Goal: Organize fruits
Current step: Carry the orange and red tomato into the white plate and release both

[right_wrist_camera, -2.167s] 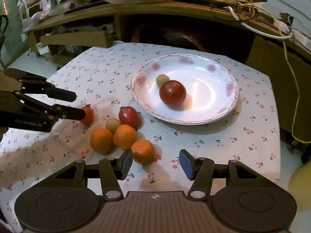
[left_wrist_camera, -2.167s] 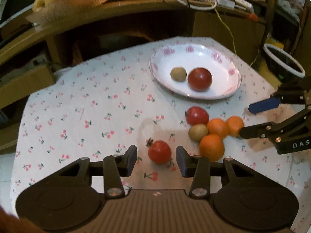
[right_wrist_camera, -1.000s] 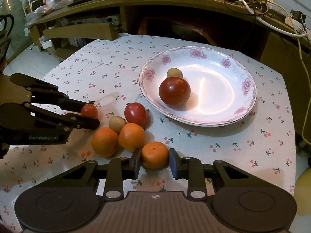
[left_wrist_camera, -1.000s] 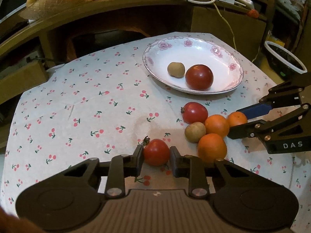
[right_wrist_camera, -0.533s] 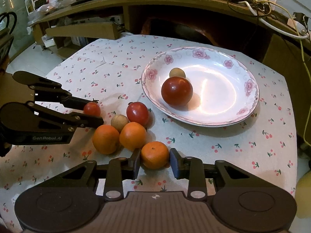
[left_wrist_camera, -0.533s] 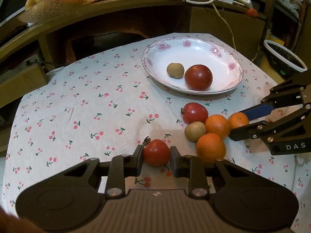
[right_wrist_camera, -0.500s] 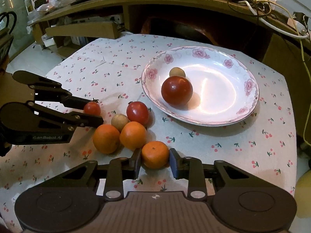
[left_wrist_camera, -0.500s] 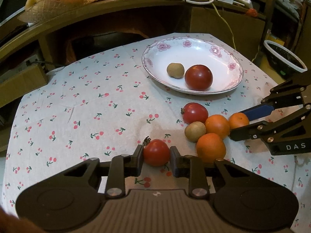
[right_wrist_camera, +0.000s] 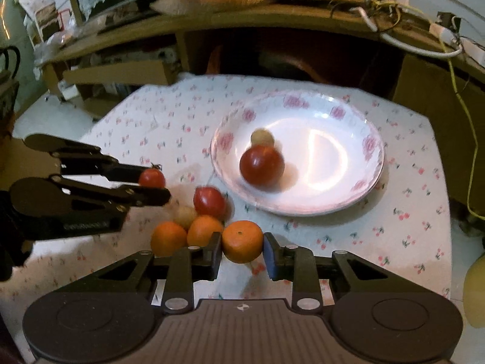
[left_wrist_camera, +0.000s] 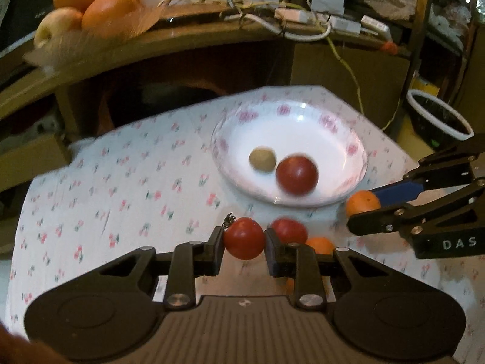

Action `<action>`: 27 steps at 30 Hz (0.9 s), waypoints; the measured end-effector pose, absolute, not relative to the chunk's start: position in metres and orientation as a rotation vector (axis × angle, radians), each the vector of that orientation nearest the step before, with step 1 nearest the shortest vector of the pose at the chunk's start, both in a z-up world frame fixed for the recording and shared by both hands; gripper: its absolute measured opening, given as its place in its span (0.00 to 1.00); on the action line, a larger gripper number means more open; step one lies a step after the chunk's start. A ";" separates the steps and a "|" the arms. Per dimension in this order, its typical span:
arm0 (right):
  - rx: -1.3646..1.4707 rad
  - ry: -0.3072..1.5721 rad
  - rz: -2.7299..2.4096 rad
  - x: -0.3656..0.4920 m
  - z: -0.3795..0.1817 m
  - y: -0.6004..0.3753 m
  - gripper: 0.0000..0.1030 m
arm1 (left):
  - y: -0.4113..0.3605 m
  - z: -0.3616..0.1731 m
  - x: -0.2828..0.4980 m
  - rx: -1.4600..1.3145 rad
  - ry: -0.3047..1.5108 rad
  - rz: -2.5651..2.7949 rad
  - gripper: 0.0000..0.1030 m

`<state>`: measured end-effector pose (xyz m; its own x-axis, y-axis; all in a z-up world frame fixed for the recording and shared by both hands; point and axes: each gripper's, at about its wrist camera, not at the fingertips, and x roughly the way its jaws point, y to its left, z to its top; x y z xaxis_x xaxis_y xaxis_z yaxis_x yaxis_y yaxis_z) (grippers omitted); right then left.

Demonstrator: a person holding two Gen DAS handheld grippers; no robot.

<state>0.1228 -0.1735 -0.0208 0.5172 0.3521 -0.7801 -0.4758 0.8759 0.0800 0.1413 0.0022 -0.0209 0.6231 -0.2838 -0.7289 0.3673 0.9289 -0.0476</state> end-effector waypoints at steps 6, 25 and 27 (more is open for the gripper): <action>-0.122 0.858 0.445 0.135 -0.012 -0.183 0.28 | -0.012 -0.015 0.159 0.099 0.790 -0.380 0.32; -0.128 0.847 0.341 0.174 -0.021 -0.187 0.30 | -0.019 -0.023 0.191 0.077 0.800 -0.374 0.33; -0.125 0.845 0.336 0.175 -0.021 -0.187 0.30 | -0.019 -0.023 0.191 0.077 0.802 -0.370 0.33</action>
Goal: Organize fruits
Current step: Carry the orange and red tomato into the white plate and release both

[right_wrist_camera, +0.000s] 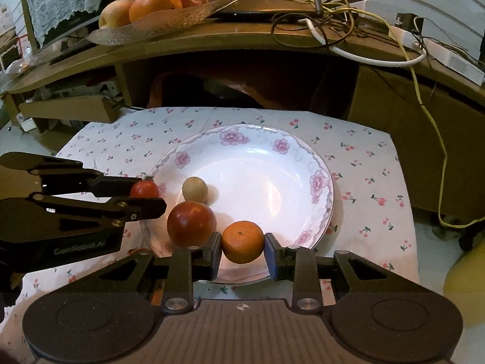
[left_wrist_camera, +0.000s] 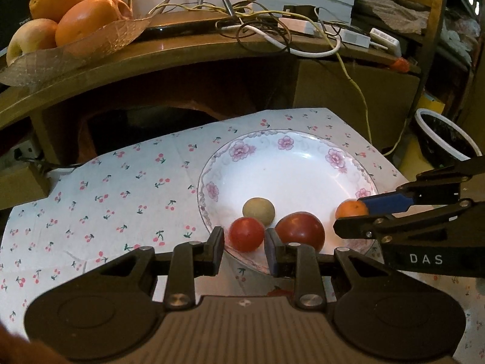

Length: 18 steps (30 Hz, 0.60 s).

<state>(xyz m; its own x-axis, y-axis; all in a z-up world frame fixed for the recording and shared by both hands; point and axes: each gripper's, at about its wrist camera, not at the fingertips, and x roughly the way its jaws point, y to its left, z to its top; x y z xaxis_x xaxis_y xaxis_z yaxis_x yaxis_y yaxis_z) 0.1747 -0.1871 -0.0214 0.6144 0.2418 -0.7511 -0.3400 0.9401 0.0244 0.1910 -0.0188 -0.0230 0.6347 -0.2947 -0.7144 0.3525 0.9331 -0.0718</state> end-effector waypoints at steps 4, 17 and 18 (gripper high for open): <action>-0.115 0.834 0.332 0.175 -0.020 -0.189 0.32 | -0.017 -0.022 0.191 0.068 0.804 -0.360 0.34; -0.096 0.807 0.335 0.171 -0.011 -0.191 0.35 | -0.013 -0.010 0.181 0.056 0.797 -0.371 0.34; -0.099 0.805 0.339 0.170 -0.010 -0.190 0.35 | -0.013 -0.010 0.181 0.056 0.799 -0.372 0.34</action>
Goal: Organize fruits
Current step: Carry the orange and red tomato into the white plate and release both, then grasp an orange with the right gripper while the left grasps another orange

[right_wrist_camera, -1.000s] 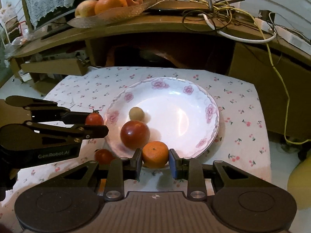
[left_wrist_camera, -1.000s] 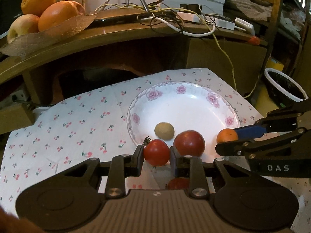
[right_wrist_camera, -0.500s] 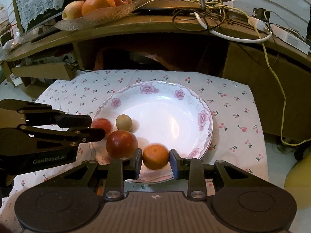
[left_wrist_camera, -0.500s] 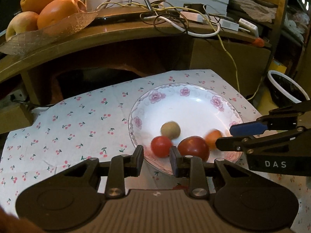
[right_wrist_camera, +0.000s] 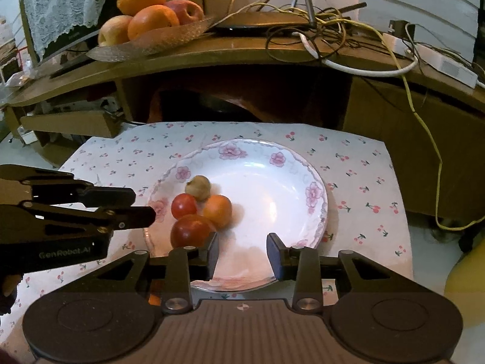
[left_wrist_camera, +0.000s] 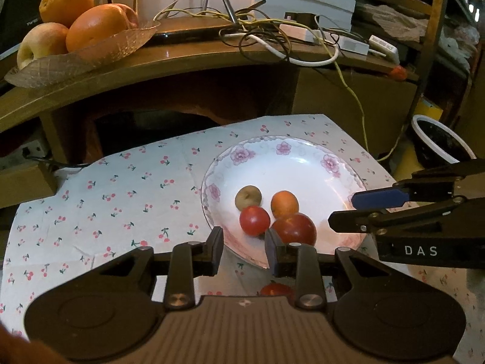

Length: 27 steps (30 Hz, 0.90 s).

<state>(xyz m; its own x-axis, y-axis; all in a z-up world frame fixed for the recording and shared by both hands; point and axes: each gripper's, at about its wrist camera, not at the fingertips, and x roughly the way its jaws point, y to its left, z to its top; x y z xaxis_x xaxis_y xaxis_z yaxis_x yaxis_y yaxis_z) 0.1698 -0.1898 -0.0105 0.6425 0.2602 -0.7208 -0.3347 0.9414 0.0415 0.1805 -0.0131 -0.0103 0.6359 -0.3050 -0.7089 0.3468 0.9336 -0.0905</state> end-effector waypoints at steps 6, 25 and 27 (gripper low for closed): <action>-0.096 0.808 0.353 0.166 -0.010 -0.190 0.35 | -0.013 -0.011 0.177 0.052 0.812 -0.385 0.34; -0.095 0.856 0.440 0.136 -0.012 -0.185 0.40 | -0.008 -0.005 0.126 0.068 0.868 -0.389 0.35; -0.098 0.866 0.450 0.133 -0.013 -0.186 0.40 | -0.007 -0.008 0.120 0.064 0.888 -0.389 0.34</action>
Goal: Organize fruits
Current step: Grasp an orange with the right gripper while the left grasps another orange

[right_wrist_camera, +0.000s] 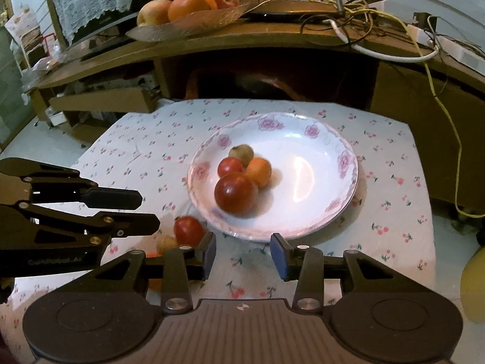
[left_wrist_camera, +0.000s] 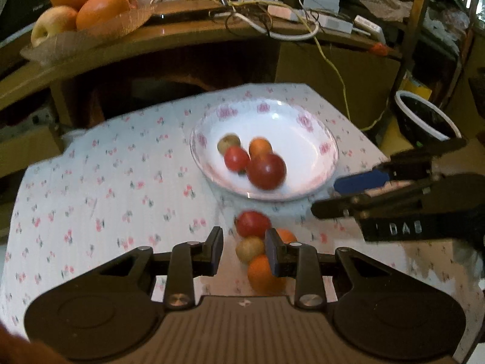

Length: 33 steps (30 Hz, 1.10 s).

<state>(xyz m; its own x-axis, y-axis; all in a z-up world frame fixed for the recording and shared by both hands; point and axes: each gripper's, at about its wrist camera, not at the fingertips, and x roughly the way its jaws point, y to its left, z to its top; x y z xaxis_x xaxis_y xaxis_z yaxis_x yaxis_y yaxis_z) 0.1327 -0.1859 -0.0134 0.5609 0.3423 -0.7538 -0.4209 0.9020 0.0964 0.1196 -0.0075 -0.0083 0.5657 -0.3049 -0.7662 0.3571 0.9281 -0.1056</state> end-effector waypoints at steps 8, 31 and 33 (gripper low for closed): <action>-0.118 0.880 0.472 0.126 -0.015 -0.184 0.43 | -0.016 -0.027 0.106 0.052 0.951 -0.423 0.39; -0.117 0.933 0.523 0.130 -0.025 -0.168 0.44 | -0.024 -0.039 0.105 0.094 0.964 -0.457 0.38; -0.115 0.937 0.535 0.130 -0.026 -0.165 0.45 | -0.020 -0.037 0.105 0.090 0.960 -0.447 0.38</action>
